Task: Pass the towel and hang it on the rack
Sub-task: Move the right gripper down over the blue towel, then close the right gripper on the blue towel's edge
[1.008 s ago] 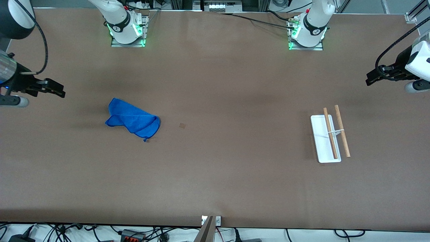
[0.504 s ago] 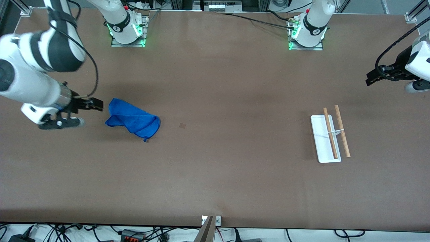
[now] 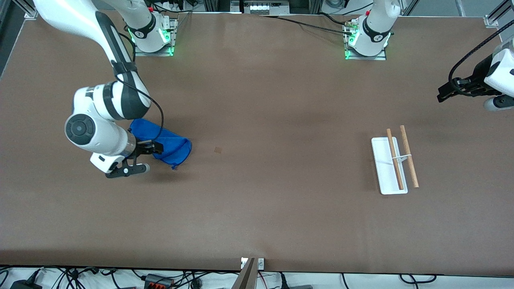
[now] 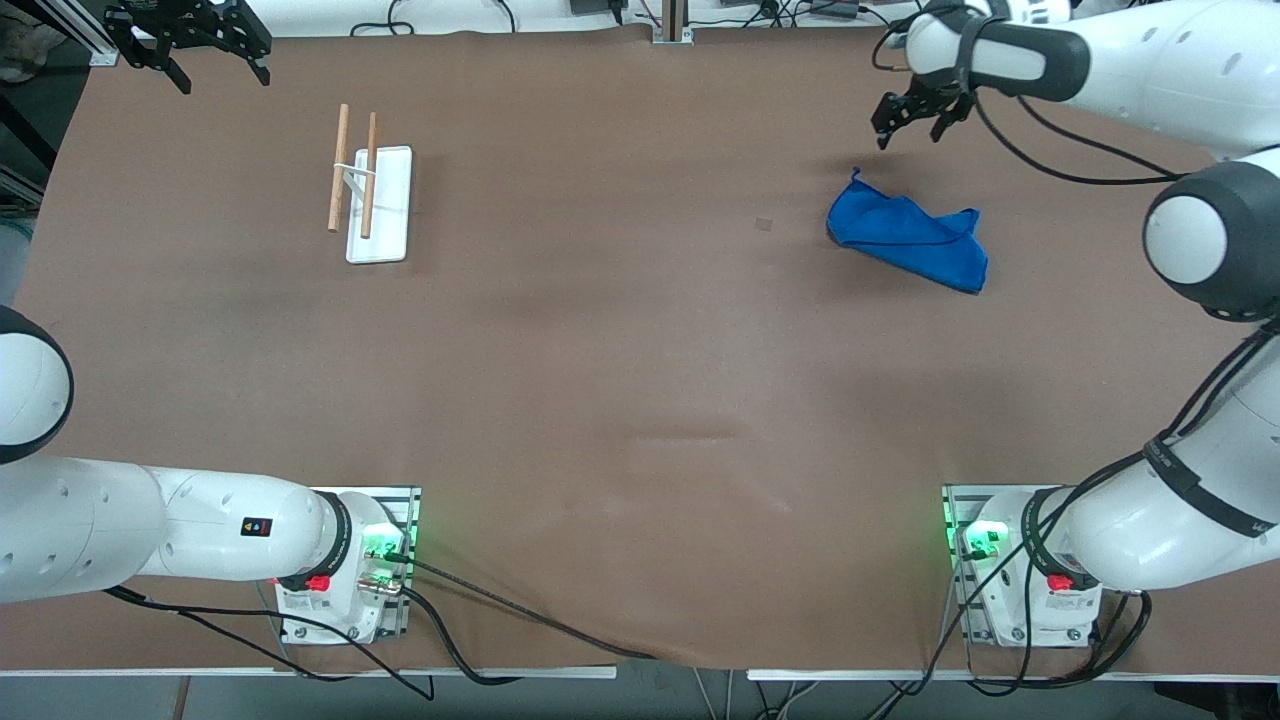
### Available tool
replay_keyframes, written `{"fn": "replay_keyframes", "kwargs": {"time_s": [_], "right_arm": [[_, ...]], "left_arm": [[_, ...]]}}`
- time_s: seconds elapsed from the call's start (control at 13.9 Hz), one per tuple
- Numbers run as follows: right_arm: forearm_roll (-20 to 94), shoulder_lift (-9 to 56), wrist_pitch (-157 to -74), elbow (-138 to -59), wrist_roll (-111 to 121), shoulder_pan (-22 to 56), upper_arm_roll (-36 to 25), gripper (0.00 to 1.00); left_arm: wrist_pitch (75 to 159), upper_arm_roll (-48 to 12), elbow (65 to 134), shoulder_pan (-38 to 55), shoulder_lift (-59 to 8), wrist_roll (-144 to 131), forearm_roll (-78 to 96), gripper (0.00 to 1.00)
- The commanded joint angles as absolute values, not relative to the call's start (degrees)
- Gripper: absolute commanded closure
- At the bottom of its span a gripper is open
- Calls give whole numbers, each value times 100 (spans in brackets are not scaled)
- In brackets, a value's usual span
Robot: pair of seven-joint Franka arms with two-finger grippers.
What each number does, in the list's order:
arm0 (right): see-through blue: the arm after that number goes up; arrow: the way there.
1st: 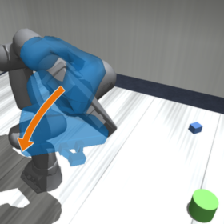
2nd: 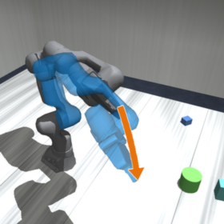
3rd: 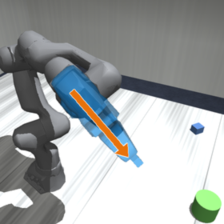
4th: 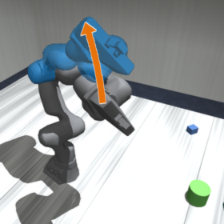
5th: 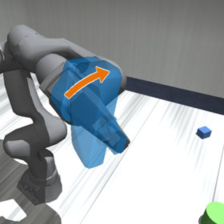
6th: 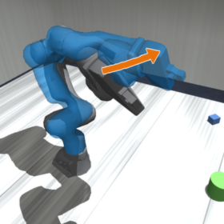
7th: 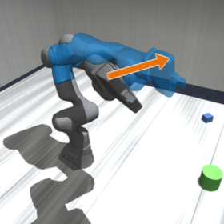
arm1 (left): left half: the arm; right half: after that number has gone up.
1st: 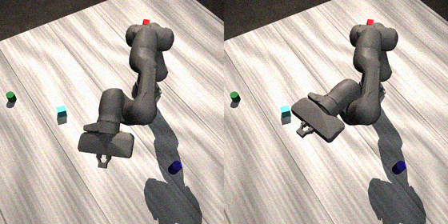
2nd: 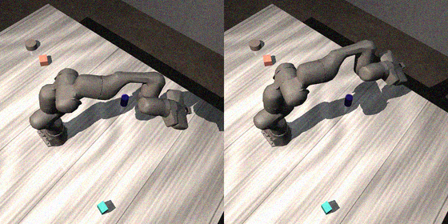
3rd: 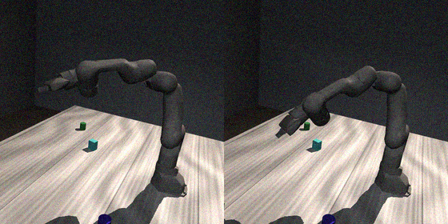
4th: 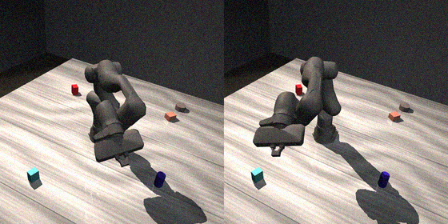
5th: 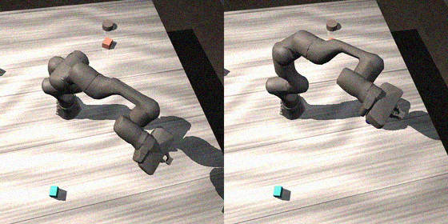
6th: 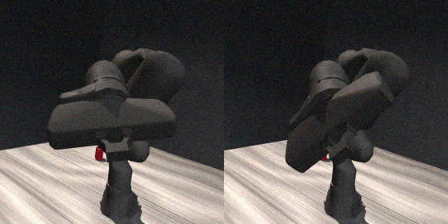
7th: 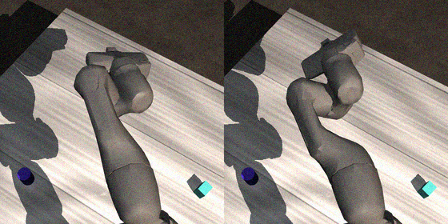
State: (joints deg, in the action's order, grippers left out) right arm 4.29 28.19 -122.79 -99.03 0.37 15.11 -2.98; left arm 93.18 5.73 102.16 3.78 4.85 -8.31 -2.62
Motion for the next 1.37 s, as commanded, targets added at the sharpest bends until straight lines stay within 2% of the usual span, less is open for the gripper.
{"fn": "replay_keyframes", "kwargs": {"time_s": [0.0, 0.36, 0.72, 0.94, 1.3], "right_arm": [[571, 3172, -12708, -9853, -9, 1679, -352, 0], [510, 3735, -13227, -9853, -721, 2013, -378, 0], [492, 3946, -13456, -9800, -738, 2048, -378, 19], [492, 3973, -13456, -9800, -703, 2039, -378, 25], [492, 4069, -13447, -9826, -738, 2039, -378, 25]], "left_arm": [[9202, 554, 10090, 360, 457, -809, -158, 0], [9211, 554, 10090, 360, 457, -817, -158, 0], [9211, 554, 10090, 360, 457, -809, -158, 0], [9211, 554, 10090, 352, 457, -809, -158, 0], [9211, 554, 10090, 352, 457, -809, -158, 0]]}}
